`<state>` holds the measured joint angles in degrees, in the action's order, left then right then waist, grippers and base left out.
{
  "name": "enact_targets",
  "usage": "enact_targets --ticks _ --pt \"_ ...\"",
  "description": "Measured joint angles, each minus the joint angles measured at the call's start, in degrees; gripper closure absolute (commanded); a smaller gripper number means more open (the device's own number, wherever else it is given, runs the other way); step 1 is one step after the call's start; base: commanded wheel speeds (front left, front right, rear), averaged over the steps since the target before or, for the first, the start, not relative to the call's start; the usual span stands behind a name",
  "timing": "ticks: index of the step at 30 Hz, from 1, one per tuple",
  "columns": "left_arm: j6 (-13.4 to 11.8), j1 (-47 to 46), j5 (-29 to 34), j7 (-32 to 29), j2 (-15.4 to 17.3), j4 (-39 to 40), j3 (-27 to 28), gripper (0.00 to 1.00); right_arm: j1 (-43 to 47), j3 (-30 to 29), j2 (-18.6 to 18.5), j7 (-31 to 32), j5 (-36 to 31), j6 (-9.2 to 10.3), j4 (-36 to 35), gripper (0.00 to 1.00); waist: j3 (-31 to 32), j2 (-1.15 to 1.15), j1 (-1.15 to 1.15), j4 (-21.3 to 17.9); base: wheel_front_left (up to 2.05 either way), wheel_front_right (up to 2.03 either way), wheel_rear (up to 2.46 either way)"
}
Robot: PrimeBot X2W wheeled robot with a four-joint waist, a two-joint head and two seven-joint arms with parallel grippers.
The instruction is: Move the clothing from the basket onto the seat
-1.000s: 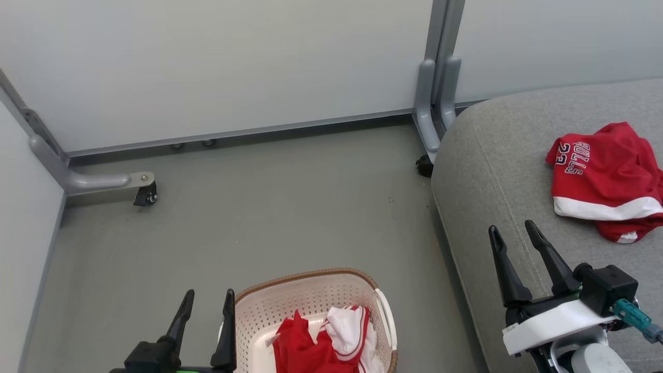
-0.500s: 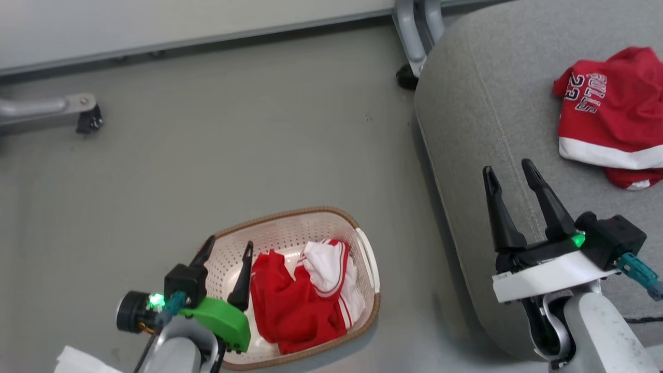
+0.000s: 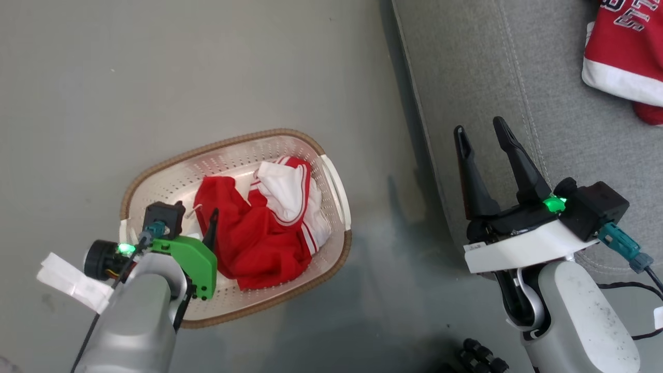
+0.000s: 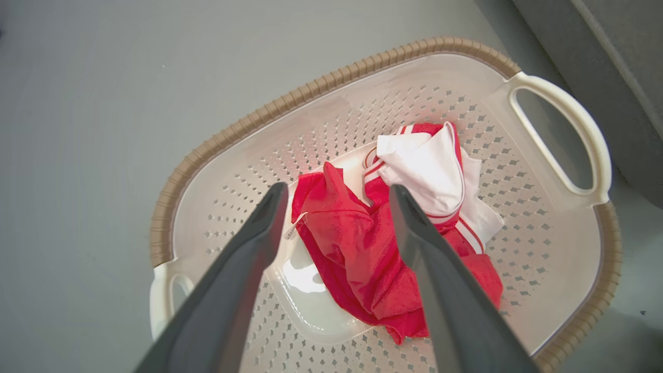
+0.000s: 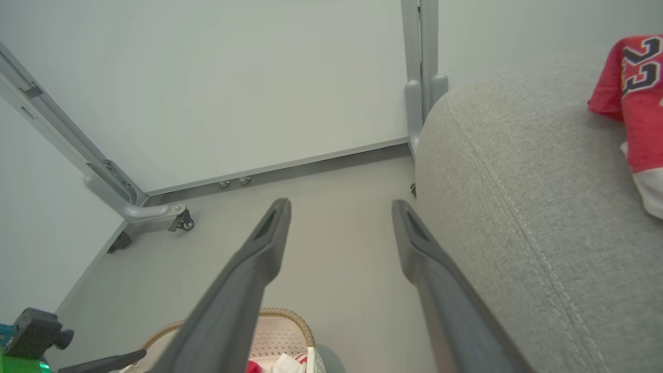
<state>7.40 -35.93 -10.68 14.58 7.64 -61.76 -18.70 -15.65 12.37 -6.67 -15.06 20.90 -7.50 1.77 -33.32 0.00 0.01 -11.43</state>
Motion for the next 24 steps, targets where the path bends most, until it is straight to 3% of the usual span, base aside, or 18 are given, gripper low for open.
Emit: enact_targets --ticks 11,16,24 --pt "-0.1 -10.7 -2.3 -5.9 1.5 -10.5 0.1 0.00 -2.6 3.3 2.3 0.0 1.3 0.00 -0.1 0.00 -11.4 0.00 0.00 -5.4 0.00 0.00 0.00" --pt "-2.8 -12.4 -2.3 -9.2 3.5 -11.3 0.1 0.00 -3.2 5.2 2.8 0.0 2.2 0.00 0.3 0.00 -15.1 0.00 0.00 -8.1 0.00 0.00 0.00" --pt "-4.0 -15.0 -2.4 -14.3 5.6 -11.9 -0.4 0.00 -4.0 8.1 3.6 0.0 3.6 0.00 0.5 0.00 -20.2 0.00 0.00 -11.5 0.00 0.00 0.00"
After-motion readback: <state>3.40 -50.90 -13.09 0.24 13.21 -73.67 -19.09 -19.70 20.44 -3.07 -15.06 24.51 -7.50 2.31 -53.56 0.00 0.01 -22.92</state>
